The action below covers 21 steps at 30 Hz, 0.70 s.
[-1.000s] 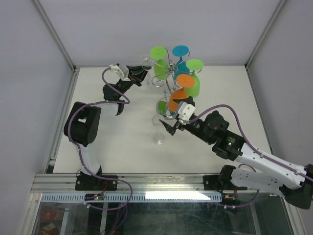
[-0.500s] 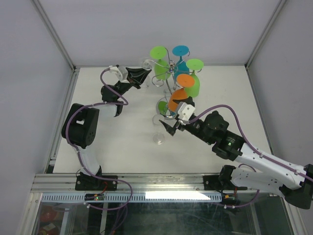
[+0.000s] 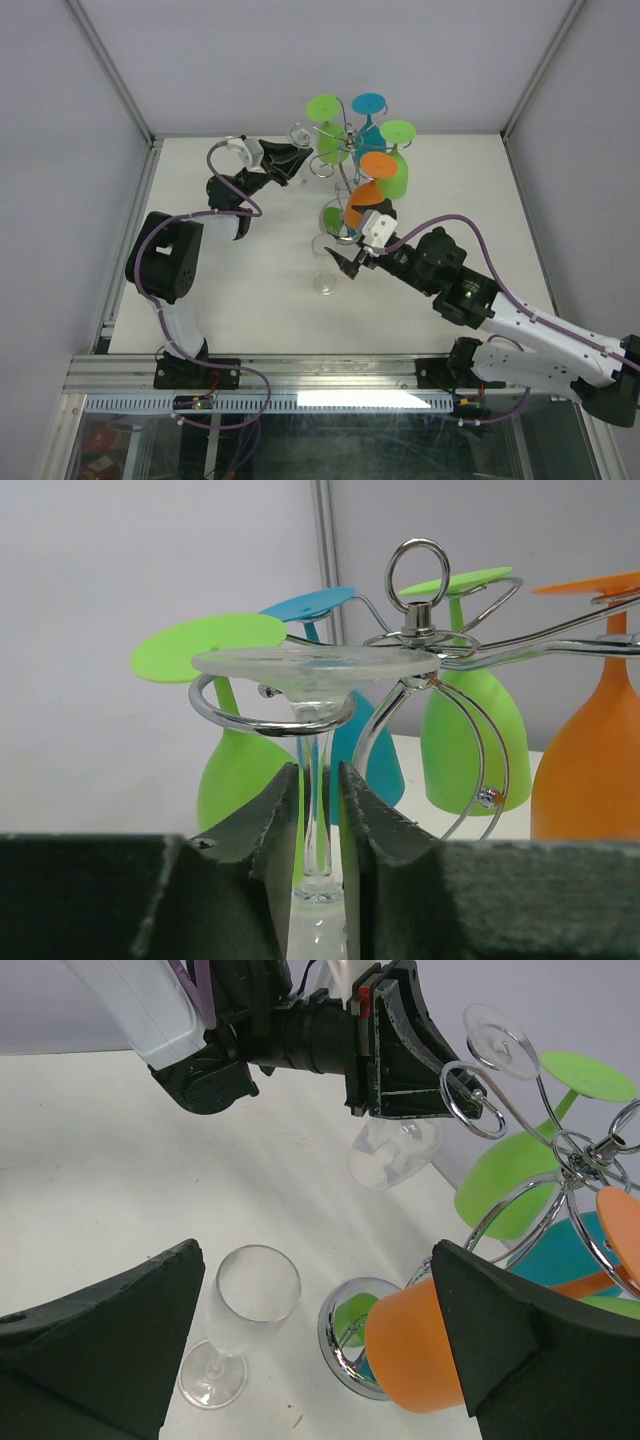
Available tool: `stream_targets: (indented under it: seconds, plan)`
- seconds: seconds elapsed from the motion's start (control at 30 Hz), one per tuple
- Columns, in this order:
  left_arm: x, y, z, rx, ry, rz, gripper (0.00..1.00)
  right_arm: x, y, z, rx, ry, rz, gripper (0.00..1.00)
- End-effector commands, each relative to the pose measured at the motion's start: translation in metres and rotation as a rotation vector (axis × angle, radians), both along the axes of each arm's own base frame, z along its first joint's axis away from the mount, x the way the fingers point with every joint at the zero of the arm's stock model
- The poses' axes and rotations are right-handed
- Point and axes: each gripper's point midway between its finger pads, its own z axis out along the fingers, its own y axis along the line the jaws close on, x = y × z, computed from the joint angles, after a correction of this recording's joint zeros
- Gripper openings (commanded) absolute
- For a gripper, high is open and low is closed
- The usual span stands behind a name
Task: Place the wine glass upside down on the wine glass rack
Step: Turn the wine glass upside down at the wine rack.
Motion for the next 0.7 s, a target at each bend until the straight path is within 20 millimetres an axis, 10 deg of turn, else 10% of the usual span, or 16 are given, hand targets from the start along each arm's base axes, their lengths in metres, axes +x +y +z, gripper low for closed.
stream_targets:
  seconds: [0.0,0.67]
  plan:
    - [-0.022,0.013,0.044,-0.061,-0.185,0.013,0.28,-0.001,0.001,0.016,0.055,-0.019,0.006,1.00]
    - [-0.032,0.059,0.045,-0.080,-0.097,0.291,0.63,0.017,-0.014,0.028,0.117,-0.024,-0.133,1.00]
